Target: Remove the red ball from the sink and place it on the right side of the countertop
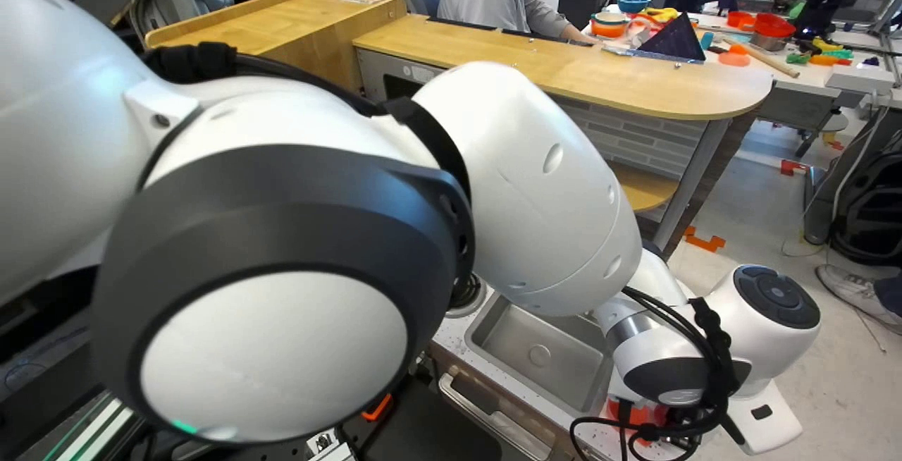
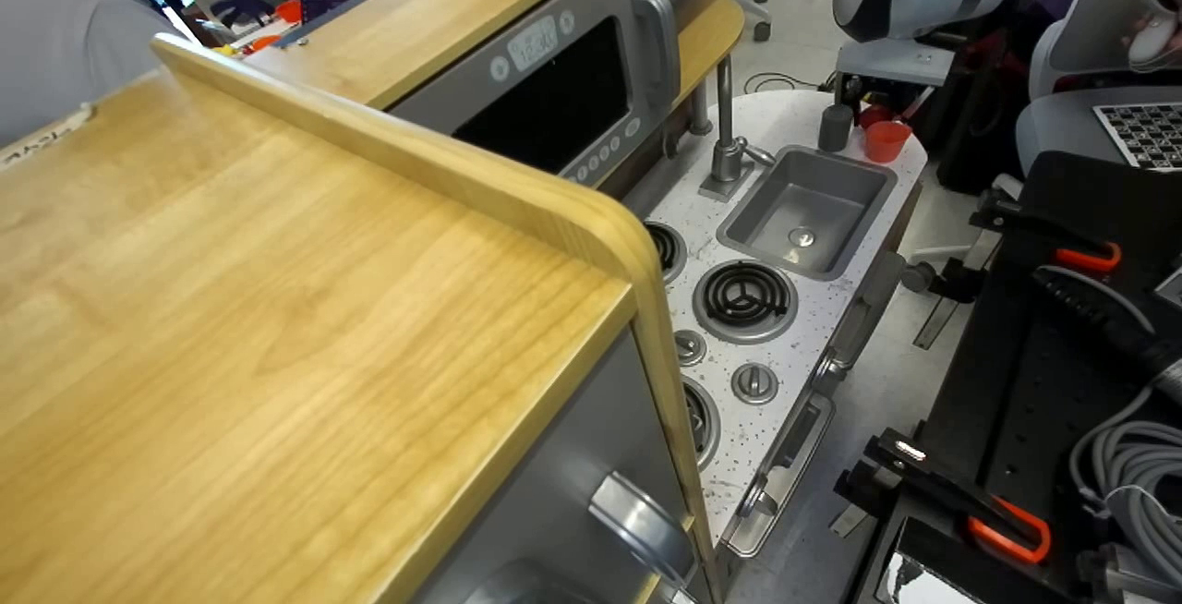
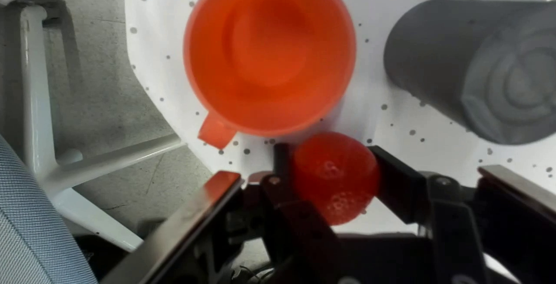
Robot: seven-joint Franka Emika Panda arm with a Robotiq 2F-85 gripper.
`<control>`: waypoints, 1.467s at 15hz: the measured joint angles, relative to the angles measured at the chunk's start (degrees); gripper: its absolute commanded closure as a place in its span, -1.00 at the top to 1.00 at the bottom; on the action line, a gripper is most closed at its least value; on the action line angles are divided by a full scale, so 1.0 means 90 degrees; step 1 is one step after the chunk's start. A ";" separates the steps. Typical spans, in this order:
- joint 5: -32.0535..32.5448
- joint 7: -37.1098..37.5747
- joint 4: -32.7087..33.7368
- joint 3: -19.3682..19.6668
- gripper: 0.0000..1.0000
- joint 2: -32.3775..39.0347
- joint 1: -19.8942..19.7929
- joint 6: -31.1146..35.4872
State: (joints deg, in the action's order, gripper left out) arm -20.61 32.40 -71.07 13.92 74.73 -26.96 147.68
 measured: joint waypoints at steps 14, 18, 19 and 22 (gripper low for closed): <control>0.0015 -0.0041 0.0518 -0.0065 1.00 0.0281 0.0030 -0.0254; 0.0009 -0.0045 0.0506 -0.0095 1.00 0.0189 0.0026 -0.0254; 0.0009 -0.0045 0.0498 -0.0097 1.00 0.0150 0.0026 -0.0254; 0.0009 -0.0045 0.0329 -0.0102 1.00 -0.0061 0.0030 -0.0297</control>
State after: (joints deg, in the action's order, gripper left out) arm -20.53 32.00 -68.11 13.00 74.18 -26.68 145.01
